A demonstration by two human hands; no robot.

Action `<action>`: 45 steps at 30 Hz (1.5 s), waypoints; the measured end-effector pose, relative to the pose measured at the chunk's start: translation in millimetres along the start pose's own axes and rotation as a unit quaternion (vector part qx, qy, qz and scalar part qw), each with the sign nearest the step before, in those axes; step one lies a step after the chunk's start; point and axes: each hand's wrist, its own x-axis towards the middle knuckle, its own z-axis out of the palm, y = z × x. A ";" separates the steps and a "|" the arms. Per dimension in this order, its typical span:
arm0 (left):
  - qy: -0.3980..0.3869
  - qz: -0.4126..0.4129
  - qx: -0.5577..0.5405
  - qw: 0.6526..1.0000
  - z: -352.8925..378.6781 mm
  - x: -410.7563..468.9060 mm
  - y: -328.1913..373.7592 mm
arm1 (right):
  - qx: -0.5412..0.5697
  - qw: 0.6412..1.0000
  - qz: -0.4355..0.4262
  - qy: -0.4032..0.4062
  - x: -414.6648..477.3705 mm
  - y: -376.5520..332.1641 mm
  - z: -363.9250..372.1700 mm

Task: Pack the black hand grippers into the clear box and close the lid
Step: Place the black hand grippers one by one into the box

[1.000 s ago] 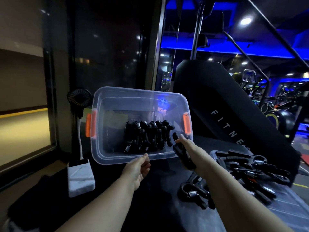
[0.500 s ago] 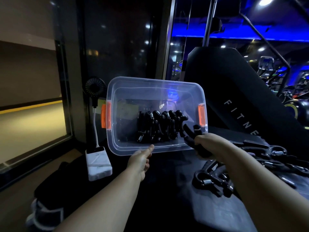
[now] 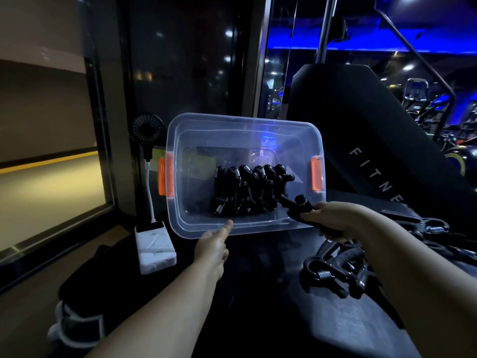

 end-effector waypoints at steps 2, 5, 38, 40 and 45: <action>-0.001 0.008 0.004 1.000 0.1 -0.3 -1.5 | 0.012 1.000 -0.011 0.004 -0.4 0.0 -1.1; -0.003 0.015 0.011 1.000 0.6 -0.8 -2.3 | 0.036 0.999 -0.003 0.024 0.6 -2.1 0.9; -0.019 0.056 0.005 0.998 -2.5 5.6 -13.2 | 0.127 0.932 -0.156 0.301 20.1 -55.2 -8.3; -0.022 0.059 0.000 0.998 -2.8 6.0 -13.0 | 0.152 0.934 -0.152 0.284 20.2 -65.1 -8.0; -0.034 0.071 0.002 0.997 -4.5 5.8 -13.1 | 0.072 0.948 -0.163 0.265 22.6 -80.9 -6.4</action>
